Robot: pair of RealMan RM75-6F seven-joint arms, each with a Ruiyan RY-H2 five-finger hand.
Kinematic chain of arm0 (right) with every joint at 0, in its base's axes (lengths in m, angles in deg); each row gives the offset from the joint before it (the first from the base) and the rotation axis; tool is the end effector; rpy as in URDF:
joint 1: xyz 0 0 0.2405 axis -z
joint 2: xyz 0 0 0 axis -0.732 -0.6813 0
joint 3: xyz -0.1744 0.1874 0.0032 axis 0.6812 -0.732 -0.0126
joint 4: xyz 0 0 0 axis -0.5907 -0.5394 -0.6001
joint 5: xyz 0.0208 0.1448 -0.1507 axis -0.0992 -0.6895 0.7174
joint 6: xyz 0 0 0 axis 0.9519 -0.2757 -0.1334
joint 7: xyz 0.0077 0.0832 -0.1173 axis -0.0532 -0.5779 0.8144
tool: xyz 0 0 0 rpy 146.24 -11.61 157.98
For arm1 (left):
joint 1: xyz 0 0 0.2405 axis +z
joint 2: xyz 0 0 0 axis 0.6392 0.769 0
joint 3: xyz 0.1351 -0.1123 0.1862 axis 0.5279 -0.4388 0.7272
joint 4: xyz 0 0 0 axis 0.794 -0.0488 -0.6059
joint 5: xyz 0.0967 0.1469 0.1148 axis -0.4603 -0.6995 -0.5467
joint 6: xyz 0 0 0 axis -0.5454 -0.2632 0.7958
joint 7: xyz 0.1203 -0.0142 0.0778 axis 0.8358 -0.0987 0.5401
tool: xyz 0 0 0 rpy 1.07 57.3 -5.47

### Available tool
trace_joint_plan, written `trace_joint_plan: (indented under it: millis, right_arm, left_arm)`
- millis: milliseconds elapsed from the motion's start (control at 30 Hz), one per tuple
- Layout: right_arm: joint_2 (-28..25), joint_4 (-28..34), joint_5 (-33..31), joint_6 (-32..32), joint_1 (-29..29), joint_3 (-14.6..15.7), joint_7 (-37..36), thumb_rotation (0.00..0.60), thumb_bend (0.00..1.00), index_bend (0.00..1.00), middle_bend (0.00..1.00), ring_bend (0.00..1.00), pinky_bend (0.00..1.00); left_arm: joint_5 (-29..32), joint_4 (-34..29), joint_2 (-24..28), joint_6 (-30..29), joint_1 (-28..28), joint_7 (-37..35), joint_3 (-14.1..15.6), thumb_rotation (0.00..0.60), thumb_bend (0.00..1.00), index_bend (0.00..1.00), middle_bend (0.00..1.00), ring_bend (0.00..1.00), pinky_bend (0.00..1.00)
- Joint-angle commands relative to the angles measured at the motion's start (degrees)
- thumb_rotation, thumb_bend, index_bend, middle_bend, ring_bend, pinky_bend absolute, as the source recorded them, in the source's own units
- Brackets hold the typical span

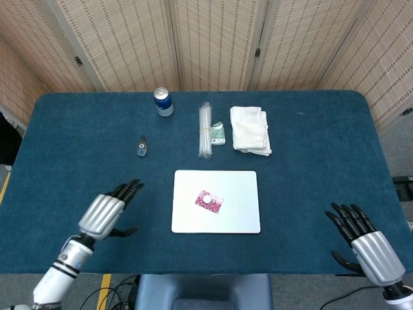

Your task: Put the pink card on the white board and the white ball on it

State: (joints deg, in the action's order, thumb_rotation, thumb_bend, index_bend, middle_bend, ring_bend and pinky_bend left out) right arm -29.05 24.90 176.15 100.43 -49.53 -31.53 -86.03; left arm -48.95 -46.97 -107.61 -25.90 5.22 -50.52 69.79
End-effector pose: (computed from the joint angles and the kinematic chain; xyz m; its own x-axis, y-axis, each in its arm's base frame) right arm -0.2931 -0.1316 0.1595 0.4536 -0.0619 0.8890 -0.8574 -0.3023 0.4164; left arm -0.1625 0.2371 0.0965 0.4353 0.1935 0.8793 0.8647 -0.3616 -0.3485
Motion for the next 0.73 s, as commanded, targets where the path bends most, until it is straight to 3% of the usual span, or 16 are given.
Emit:
trace_joint_plan:
  millis: [33, 167, 233, 733]
  right_arm:
    - [0.92, 1.6, -4.12, -3.63, -0.96, -1.47, 2.65, 0.6, 0.17, 0.0, 0.0, 0.0, 0.0]
    - [1.78, 3.02, -8.94, -6.72, -1.79, -3.36, 5.73, 0.6, 0.17, 0.0, 0.0, 0.0, 0.0]
    - [2.16, 3.85, -10.27, -6.73, -1.69, -4.01, 6.95, 0.6, 0.18, 0.0, 0.0, 0.0, 0.0]
    - [2.68, 4.82, -11.67, -2.48, 0.53, -5.22, 8.49, 0.6, 0.18, 0.0, 0.0, 0.0, 0.0]
  left_arm:
    - [-14.64, 14.87, 0.79, -16.27, 16.31, -16.07, 7.64, 0.508, 0.25, 0.0, 0.05, 0.13, 0.45]
    - [-14.69, 24.28, -1.63, -19.13, 20.57, -27.03, 6.2, 0.564, 0.25, 0.01, 0.05, 0.13, 0.45]
    - [-14.32, 26.19, -0.96, -18.15, 20.96, -28.66, 5.56, 0.595, 0.25, 0.03, 0.05, 0.14, 0.45]
    - [-13.61, 26.14, 0.44, -14.34, 24.05, -29.05, 1.4, 0.6, 0.25, 0.04, 0.05, 0.15, 0.45]
